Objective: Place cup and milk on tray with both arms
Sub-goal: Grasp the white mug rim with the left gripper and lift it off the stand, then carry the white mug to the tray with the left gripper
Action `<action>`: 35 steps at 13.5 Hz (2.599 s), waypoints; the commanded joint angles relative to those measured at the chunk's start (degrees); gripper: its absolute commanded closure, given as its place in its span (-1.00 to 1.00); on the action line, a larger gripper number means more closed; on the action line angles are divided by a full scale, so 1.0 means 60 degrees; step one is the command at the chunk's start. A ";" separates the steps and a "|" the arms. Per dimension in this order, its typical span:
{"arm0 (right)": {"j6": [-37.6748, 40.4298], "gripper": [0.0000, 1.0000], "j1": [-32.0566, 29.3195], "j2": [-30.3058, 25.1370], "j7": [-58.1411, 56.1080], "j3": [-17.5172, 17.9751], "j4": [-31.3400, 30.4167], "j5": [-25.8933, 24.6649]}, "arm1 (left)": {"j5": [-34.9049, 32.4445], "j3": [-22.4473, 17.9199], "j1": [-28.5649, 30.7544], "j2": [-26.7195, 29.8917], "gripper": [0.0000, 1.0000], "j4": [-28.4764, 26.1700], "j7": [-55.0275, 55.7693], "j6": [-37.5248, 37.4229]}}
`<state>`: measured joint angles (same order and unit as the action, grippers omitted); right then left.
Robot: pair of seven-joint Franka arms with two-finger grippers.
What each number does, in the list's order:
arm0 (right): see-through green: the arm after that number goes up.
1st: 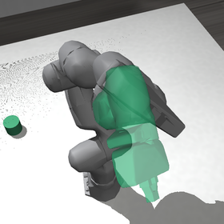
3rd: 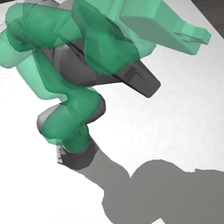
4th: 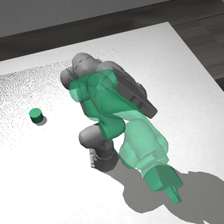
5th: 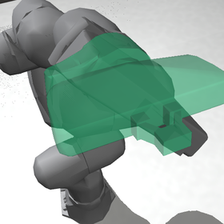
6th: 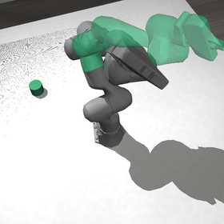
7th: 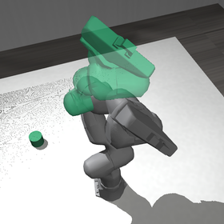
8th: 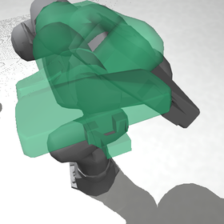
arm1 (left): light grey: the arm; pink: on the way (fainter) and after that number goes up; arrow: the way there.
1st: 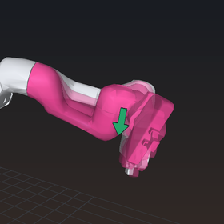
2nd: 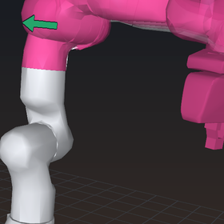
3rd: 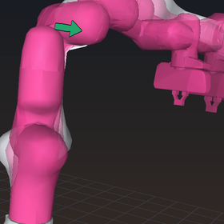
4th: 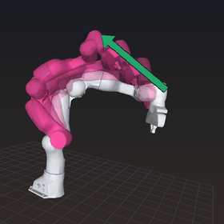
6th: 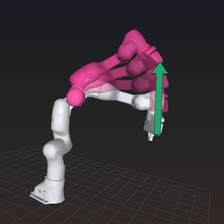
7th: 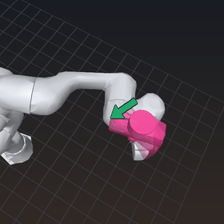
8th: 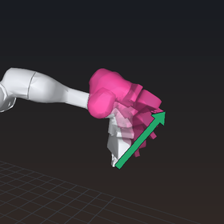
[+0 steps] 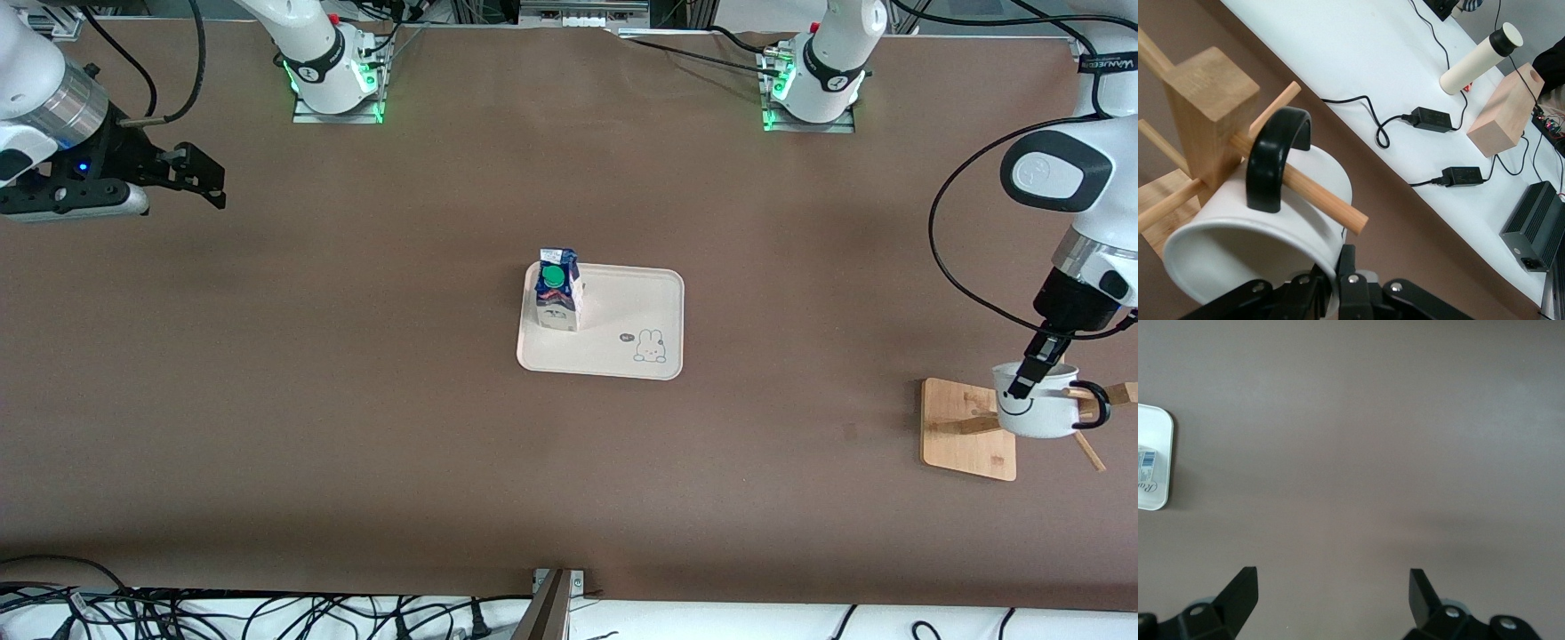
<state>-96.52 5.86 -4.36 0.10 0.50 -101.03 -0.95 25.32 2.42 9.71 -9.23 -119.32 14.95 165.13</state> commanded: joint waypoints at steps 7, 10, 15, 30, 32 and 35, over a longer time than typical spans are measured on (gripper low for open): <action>0.0223 -1.00 -0.0347 0.0683 -0.0032 0.0240 0.1121 0.0026 | -0.0030 0.0635 -0.0007 0.0541 1.00 0.0141 -0.0075 -0.0843; 0.0223 -1.00 -0.0302 0.0697 0.0028 0.0298 0.1121 -0.0004 | -0.0306 0.0709 -0.0007 0.0923 1.00 0.0155 -0.0060 -0.1957; 0.0530 -1.00 -0.0346 0.0682 -0.0075 0.0255 0.1194 0.0070 | -0.2792 0.1455 -0.0007 0.1114 1.00 0.0986 0.0203 -0.3973; 0.0574 -1.00 -0.0317 0.0668 0.0057 0.0327 0.1121 0.0070 | -0.3048 0.2862 -0.1689 -0.1432 1.00 0.5546 0.0202 -1.3796; 0.0574 -1.00 -0.0317 0.0668 0.0072 0.0328 0.1136 0.0070 | -0.3019 0.2877 -0.2420 -0.2250 1.00 0.5720 0.0116 -1.3650; 0.0633 -1.00 -0.0302 0.0654 0.0072 0.0328 0.1121 0.0070 | -0.3165 0.2717 -0.3798 -0.4548 1.00 0.7999 0.0974 -1.3459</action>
<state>-94.05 4.60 -0.42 0.11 1.82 -95.17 -0.91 6.73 19.54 -8.83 -26.44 -83.68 17.12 86.41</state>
